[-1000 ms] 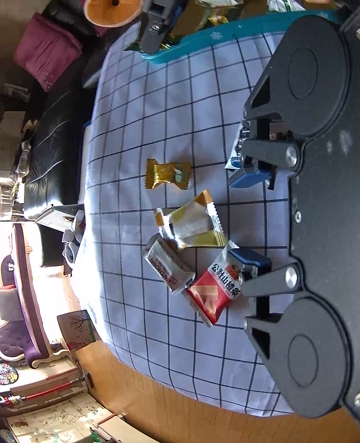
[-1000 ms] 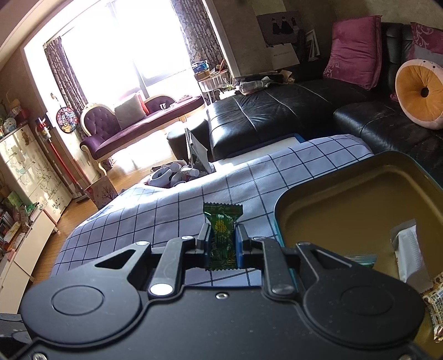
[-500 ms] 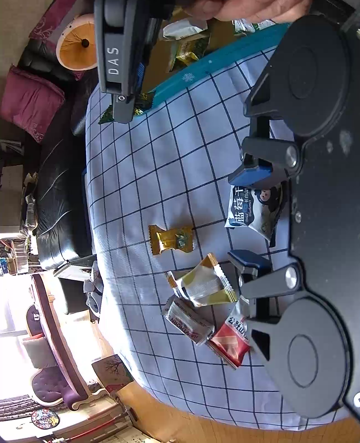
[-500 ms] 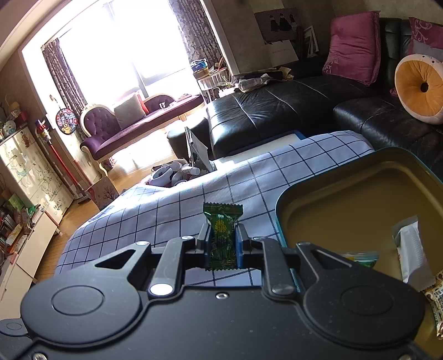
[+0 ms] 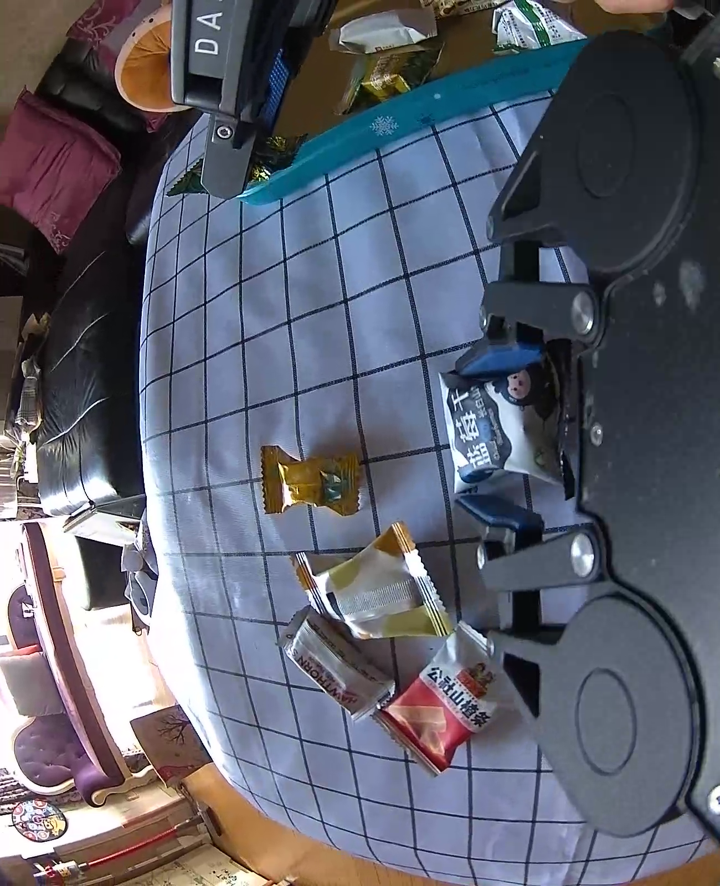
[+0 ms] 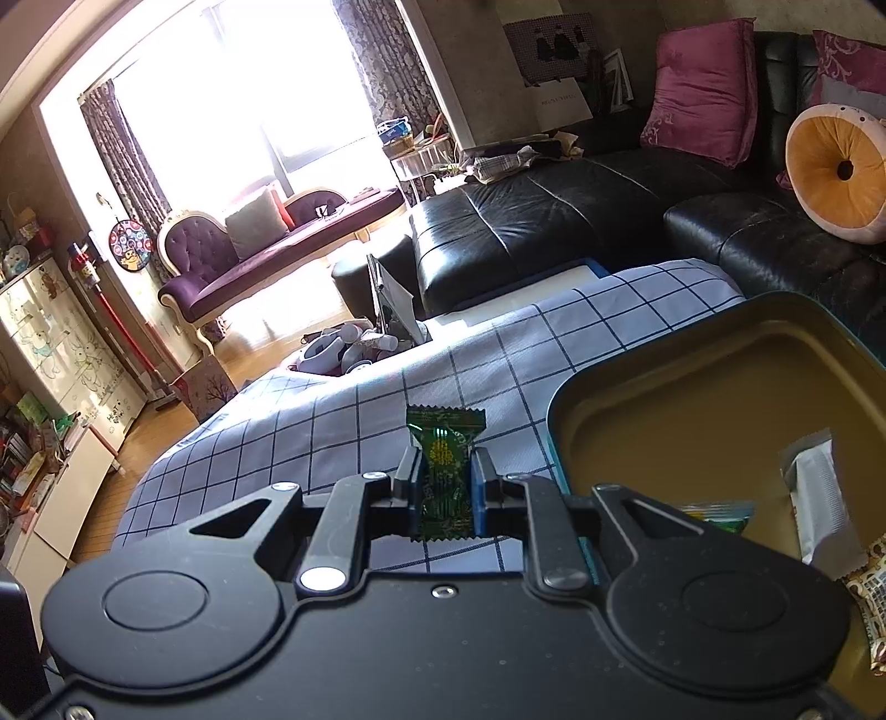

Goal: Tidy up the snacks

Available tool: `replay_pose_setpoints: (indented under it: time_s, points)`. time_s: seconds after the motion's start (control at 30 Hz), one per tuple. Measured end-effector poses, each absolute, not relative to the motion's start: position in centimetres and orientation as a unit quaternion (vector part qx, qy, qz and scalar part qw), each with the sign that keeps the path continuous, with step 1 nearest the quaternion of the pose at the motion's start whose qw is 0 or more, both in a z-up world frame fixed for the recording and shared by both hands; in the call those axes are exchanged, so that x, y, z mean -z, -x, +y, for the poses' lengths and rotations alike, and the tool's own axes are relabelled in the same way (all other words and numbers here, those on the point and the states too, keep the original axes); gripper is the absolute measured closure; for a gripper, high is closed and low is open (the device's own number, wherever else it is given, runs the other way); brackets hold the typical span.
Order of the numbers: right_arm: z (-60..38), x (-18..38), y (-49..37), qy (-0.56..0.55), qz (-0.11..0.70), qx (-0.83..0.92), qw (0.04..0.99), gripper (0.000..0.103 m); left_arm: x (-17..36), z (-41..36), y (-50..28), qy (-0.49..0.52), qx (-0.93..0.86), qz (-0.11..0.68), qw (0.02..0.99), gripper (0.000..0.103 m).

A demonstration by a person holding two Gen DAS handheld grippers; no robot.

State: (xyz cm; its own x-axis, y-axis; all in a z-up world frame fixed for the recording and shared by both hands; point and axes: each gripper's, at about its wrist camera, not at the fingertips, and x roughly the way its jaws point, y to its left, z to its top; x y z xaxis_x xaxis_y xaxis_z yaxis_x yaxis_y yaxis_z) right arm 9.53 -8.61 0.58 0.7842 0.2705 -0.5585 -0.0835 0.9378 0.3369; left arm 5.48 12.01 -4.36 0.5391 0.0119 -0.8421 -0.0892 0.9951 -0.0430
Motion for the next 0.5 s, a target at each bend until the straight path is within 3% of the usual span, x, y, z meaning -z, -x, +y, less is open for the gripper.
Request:
replay_pose_setpoints:
  time_s: [0.37,0.43,0.5]
  points:
    - [-8.9,-0.8,-9.2,-0.164,0.315,-0.093,0.93,0.077,1.0,14.5,-4.9,0.121,-0.055,0.439,0.889,0.066]
    - [-8.5,-0.8,-9.1,-0.159,0.315,-0.097,0.931,0.077,0.4,15.1,-4.7,0.136,-0.056,0.429,0.891,0.078]
    - [-8.1,-0.7,-9.0,-0.153,0.316,-0.1,0.931,0.077,-0.1,15.7,-4.5,0.145,-0.058,0.425,0.892,0.08]
